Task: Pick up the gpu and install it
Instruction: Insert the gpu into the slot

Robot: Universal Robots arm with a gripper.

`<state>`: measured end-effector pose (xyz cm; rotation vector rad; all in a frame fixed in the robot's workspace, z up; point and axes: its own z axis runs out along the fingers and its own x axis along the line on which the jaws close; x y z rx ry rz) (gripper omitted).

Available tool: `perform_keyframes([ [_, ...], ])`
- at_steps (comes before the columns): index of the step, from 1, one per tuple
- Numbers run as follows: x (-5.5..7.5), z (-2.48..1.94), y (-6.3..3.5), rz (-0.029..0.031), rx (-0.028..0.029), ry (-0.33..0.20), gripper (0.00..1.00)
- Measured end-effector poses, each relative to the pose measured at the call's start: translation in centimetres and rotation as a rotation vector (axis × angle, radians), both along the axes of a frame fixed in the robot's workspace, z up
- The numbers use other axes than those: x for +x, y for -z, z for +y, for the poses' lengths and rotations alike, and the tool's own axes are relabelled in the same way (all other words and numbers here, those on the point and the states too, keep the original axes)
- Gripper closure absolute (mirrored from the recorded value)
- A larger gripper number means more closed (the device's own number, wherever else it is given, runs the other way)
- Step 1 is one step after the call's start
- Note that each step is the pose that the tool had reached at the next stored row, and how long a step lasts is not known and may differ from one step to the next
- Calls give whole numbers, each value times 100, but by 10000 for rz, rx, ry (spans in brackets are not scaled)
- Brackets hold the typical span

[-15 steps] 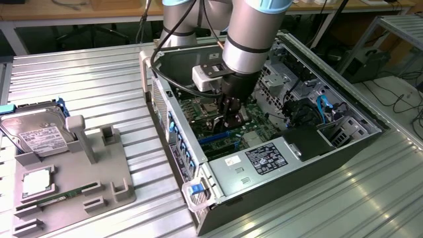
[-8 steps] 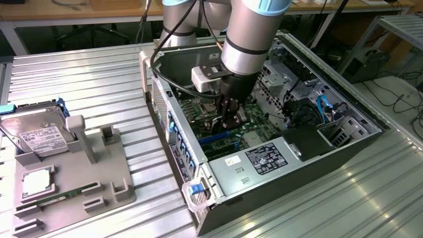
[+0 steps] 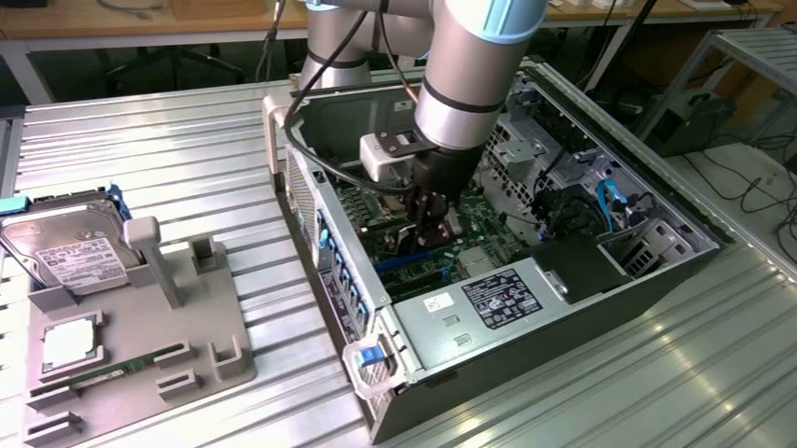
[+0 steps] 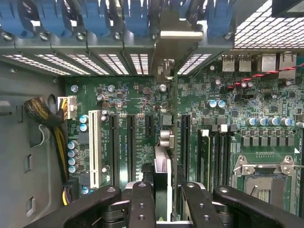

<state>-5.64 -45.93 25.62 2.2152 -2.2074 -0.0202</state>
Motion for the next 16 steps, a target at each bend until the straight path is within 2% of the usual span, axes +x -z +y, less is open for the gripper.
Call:
perform_keyframes([
  [6,0,0,49,2,-2,0,73],
  [16,0,0,29,1,-1,-4,73],
])
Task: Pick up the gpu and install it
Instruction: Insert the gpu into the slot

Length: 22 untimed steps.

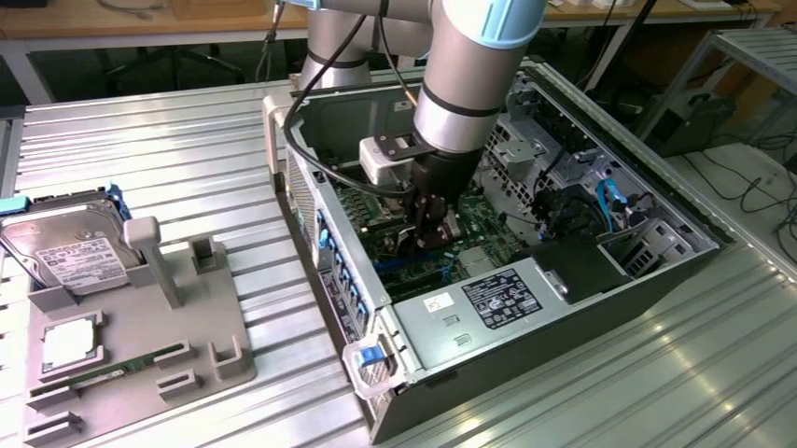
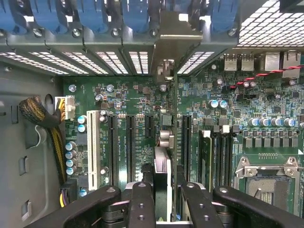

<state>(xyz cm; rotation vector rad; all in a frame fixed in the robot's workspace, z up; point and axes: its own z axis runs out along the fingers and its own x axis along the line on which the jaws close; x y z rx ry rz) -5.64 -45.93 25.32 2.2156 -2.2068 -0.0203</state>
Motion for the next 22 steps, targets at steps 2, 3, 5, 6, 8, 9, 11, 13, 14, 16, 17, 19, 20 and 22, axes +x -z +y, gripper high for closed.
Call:
perform_keyframes([
  [2,0,8,-1,1,-2,-22,73],
  [3,0,14,0,0,0,-43,73],
  [5,-1,18,1,-1,1,-53,73],
  [6,-2,21,1,0,1,-52,73],
  [8,-5,22,2,0,-2,-52,73],
  [9,-5,22,3,1,-1,-53,73],
  [11,-4,22,11,0,0,-52,73],
  [13,-4,23,15,0,1,-52,73],
  [14,-3,24,17,-1,2,-53,73],
  [16,-3,28,21,0,2,-54,73],
  [17,-4,29,23,-1,2,-53,73],
  [19,-4,29,22,0,-1,-52,73],
  [20,-3,30,22,0,0,-53,73],
  [22,-3,38,23,-1,1,-52,73],
])
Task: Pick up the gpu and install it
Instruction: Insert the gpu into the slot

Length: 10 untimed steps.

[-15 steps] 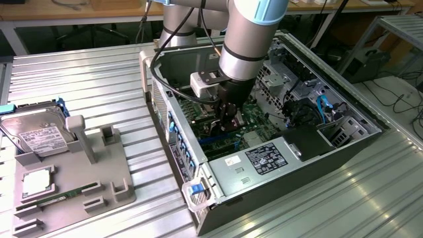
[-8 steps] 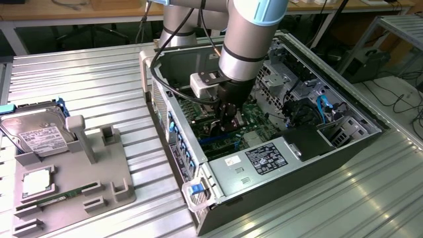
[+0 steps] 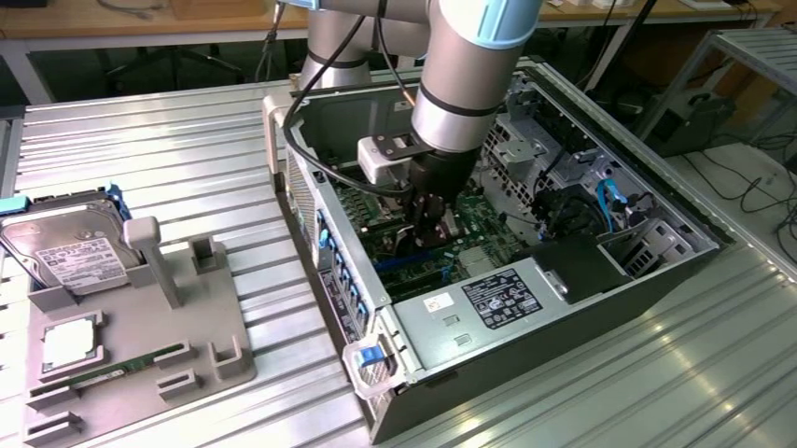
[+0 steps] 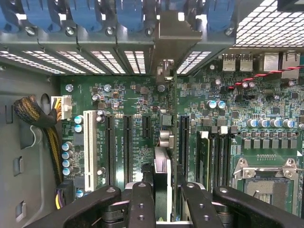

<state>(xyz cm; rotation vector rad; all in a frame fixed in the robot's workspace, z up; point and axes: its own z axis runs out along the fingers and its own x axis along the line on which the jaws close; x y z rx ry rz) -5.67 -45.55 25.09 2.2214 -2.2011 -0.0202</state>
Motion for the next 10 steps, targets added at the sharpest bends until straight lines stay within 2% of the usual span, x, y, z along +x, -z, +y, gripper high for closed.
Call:
perform_keyframes([
  [10,-28,5,13,0,2,-2,73],
])
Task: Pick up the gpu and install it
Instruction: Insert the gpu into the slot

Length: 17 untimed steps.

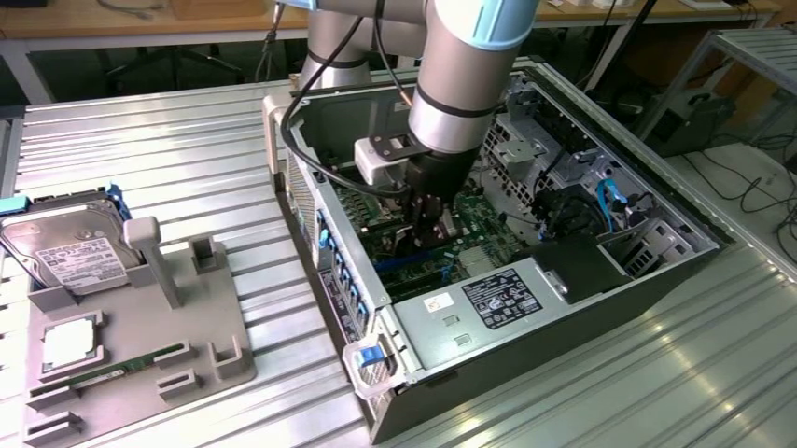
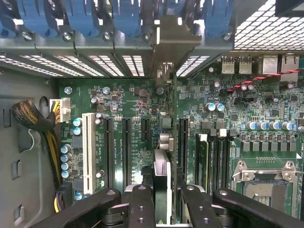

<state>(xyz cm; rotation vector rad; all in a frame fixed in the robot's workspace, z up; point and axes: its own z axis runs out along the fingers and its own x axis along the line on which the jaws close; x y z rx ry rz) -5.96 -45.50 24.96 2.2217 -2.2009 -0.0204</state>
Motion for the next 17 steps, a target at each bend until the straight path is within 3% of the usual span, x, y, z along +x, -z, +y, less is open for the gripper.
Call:
perform_keyframes([
  [9,-2,-2,105,32,-11,2,73],
  [17,-1,0,123,32,-2,1,73],
])
